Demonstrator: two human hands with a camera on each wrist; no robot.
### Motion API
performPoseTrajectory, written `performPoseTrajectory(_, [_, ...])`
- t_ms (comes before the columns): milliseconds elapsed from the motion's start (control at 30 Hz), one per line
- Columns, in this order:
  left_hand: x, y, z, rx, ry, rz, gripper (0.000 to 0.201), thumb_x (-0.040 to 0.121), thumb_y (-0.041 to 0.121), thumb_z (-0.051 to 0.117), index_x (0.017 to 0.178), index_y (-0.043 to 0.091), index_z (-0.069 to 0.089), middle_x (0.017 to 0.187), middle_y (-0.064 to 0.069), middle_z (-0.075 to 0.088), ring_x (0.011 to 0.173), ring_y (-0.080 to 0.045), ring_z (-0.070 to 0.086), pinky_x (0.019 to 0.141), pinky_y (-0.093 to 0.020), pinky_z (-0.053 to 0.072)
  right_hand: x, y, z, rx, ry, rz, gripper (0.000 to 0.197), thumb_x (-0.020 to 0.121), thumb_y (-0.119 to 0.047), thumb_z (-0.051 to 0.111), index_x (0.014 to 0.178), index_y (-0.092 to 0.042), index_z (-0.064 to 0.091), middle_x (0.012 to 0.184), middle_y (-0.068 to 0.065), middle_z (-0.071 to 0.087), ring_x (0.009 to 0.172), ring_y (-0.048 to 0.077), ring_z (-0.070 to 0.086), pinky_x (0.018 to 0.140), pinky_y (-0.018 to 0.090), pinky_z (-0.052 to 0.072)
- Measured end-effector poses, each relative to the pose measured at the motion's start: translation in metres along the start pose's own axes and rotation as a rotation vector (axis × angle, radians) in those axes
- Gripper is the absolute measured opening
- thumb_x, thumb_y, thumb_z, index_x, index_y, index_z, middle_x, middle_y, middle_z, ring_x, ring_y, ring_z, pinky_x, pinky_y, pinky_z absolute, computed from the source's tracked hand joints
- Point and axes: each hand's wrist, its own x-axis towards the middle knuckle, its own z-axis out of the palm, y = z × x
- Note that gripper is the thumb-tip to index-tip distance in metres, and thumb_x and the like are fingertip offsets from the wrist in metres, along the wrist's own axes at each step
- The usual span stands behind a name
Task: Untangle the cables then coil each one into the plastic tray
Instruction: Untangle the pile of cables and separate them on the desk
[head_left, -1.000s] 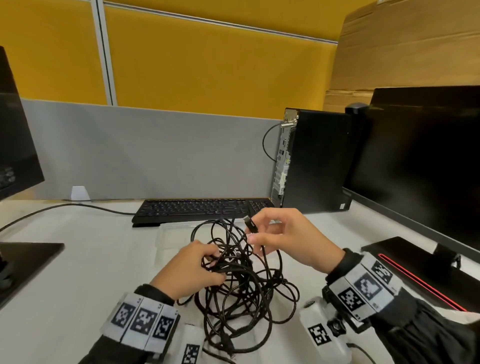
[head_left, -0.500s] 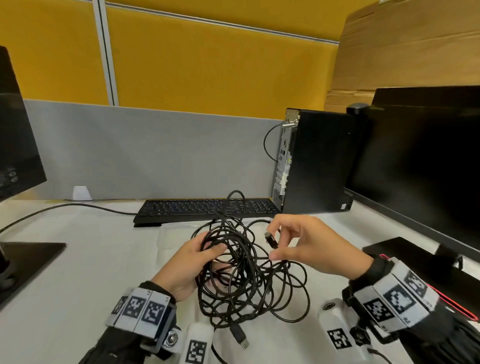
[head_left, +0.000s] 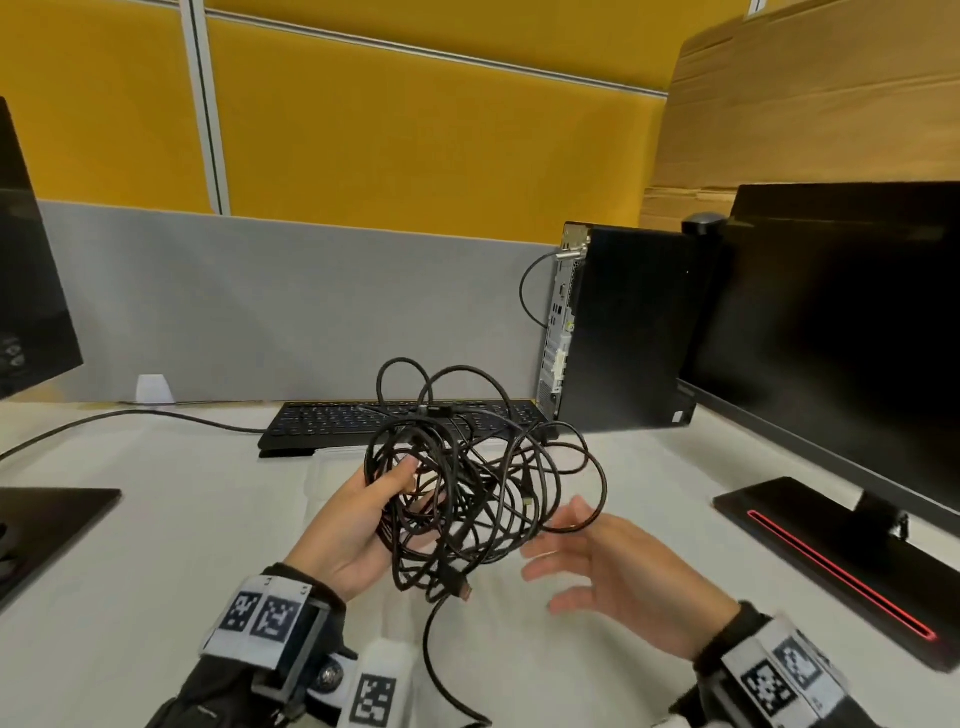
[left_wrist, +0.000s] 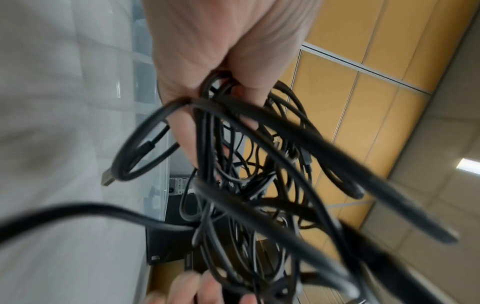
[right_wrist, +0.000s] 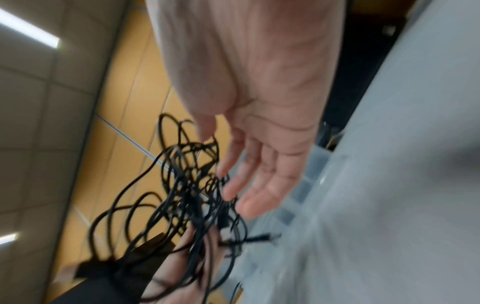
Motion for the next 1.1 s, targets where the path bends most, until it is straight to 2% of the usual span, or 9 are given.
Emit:
performPoseTrajectory(167, [0.003, -0.004, -0.001, -0.083, 0.0, -0.013, 0.029, 0.088, 0.015, 0.054, 0.115, 0.006, 0.053, 0.106, -0.016, 0.052, 0.079, -0.025, 0.063, 0.069, -0.045, 0.059, 0.011, -0.01, 0.014, -0.105, 0.044, -0.192, 0.023, 0.072, -0.034, 0.077, 0.083, -0.018, 0.065, 0.086, 0.0, 0.061, 0.072, 0.009, 0.056, 0.059, 0.023, 0.046])
performPoseTrajectory(300, [0.005, -0.005, -0.002, -0.108, 0.028, -0.01, 0.017, 0.089, 0.015, 0.054, 0.102, 0.004, 0.055, 0.089, -0.012, 0.056, 0.077, -0.025, 0.063, 0.055, -0.039, 0.058, 0.016, -0.022, 0.017, -0.068, 0.086, -0.333, 0.013, 0.084, -0.027, 0.058, 0.083, -0.014, 0.055, 0.08, 0.003, 0.06, 0.071, 0.016, 0.057, 0.057, 0.027, 0.05])
performPoseTrajectory(433, [0.004, -0.001, -0.002, 0.035, -0.038, -0.005, 0.004, 0.089, 0.006, 0.053, 0.091, 0.007, 0.056, 0.075, -0.008, 0.061, 0.069, -0.025, 0.065, 0.068, -0.046, 0.058, 0.018, -0.04, 0.014, -0.014, 0.154, -0.392, 0.012, 0.094, -0.024, 0.048, 0.088, -0.014, 0.048, 0.08, 0.008, 0.06, 0.067, 0.025, 0.06, 0.065, 0.038, 0.055])
performPoseTrajectory(600, [-0.003, 0.016, -0.02, 0.598, -0.225, -0.017, 0.056, 0.068, 0.013, 0.064, 0.12, 0.028, 0.049, 0.115, -0.002, 0.064, 0.099, -0.025, 0.066, 0.087, -0.047, 0.052, 0.02, -0.072, 0.021, -0.308, 0.187, -0.559, 0.014, 0.096, -0.023, 0.048, 0.088, -0.013, 0.053, 0.067, 0.004, 0.061, 0.05, 0.018, 0.052, 0.058, 0.037, 0.054])
performPoseTrajectory(733, [-0.009, 0.033, -0.032, 0.867, -0.195, 0.057, 0.07, 0.051, 0.031, 0.073, 0.116, 0.034, 0.048, 0.115, 0.01, 0.06, 0.091, -0.015, 0.069, 0.088, -0.043, 0.051, 0.026, -0.091, 0.03, -0.588, 0.195, -0.633, 0.015, 0.095, -0.023, 0.052, 0.087, -0.012, 0.059, 0.064, 0.008, 0.062, 0.046, 0.022, 0.053, 0.06, 0.053, 0.053])
performPoseTrajectory(867, [0.0, 0.036, -0.037, 0.97, 0.197, 0.379, 0.019, 0.072, 0.012, 0.064, 0.089, 0.022, 0.06, 0.097, 0.002, 0.065, 0.087, -0.027, 0.066, 0.08, -0.04, 0.051, 0.034, -0.1, 0.034, -0.871, 0.207, -0.706, 0.014, 0.094, -0.028, 0.052, 0.089, -0.019, 0.061, 0.067, 0.02, 0.056, 0.057, 0.033, 0.057, 0.057, 0.047, 0.057])
performPoseTrajectory(933, [0.004, 0.036, -0.037, 0.932, 0.348, 0.641, 0.021, 0.082, -0.002, 0.054, 0.074, 0.017, 0.057, 0.08, -0.002, 0.064, 0.082, -0.033, 0.062, 0.073, -0.033, 0.048, 0.037, -0.103, 0.038, -1.08, 0.19, -0.732, 0.015, 0.094, -0.03, 0.052, 0.092, -0.021, 0.063, 0.064, 0.007, 0.057, 0.056, 0.019, 0.059, 0.056, 0.032, 0.054])
performPoseTrajectory(1000, [-0.001, 0.037, -0.028, 0.793, 0.311, 0.857, 0.026, 0.084, -0.003, 0.054, 0.074, 0.021, 0.054, 0.08, 0.003, 0.062, 0.08, -0.019, 0.06, 0.07, -0.018, 0.045, 0.039, -0.101, 0.047, -1.234, 0.108, -0.734, 0.014, 0.093, -0.031, 0.054, 0.093, -0.023, 0.065, 0.059, -0.008, 0.054, 0.053, 0.007, 0.056, 0.05, 0.017, 0.046])
performPoseTrajectory(1100, [-0.015, 0.032, -0.01, 0.748, -0.019, 0.904, 0.015, 0.079, 0.031, 0.059, 0.093, 0.025, 0.058, 0.095, 0.009, 0.066, 0.092, 0.0, 0.06, 0.081, -0.009, 0.043, 0.045, -0.091, 0.061, -1.334, -0.069, -0.665, 0.013, 0.092, -0.033, 0.058, 0.092, -0.025, 0.069, 0.056, -0.013, 0.05, 0.055, 0.002, 0.053, 0.051, 0.015, 0.04])
